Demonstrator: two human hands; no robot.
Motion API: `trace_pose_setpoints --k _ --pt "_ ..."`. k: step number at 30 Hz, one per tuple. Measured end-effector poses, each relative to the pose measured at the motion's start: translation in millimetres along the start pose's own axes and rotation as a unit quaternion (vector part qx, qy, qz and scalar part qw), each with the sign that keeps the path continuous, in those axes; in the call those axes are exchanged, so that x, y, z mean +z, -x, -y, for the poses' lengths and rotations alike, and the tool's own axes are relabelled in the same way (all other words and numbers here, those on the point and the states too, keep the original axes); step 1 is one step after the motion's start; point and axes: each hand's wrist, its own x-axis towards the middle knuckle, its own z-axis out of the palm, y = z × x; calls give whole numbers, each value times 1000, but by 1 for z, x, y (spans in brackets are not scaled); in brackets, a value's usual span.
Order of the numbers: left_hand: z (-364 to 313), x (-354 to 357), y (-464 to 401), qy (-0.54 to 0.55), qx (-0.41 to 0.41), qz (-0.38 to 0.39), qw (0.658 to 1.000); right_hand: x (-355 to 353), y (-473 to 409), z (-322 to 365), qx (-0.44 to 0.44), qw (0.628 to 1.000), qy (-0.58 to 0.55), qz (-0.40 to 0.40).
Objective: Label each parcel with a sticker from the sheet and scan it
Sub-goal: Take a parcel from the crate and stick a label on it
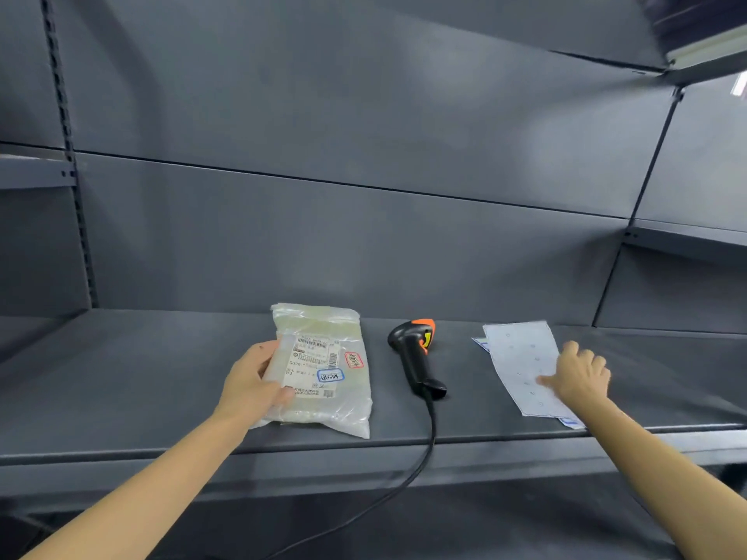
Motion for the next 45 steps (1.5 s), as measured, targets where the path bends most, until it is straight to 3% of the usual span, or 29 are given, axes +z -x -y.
trace_pose_setpoints --k 5,10,19,25,36,41,45 --pt "-3 1 11 89 4 -56 994 14 8 8 -54 995 69 -43" --pt "-21 2 13 184 0 -64 981 15 19 33 -119 990 67 -41" --pt "-68 59 26 237 54 11 970 -13 44 29 -140 987 48 -56" --pt "-86 129 52 253 87 119 956 -35 61 -46 -62 994 55 -71" --pt "-90 268 140 237 87 303 919 -35 126 -243 139 986 51 -75" --pt "-62 320 189 211 71 383 896 5 168 -305 225 973 -34 -37" --pt "-25 352 218 187 28 423 886 45 195 -333 309 934 -180 19"
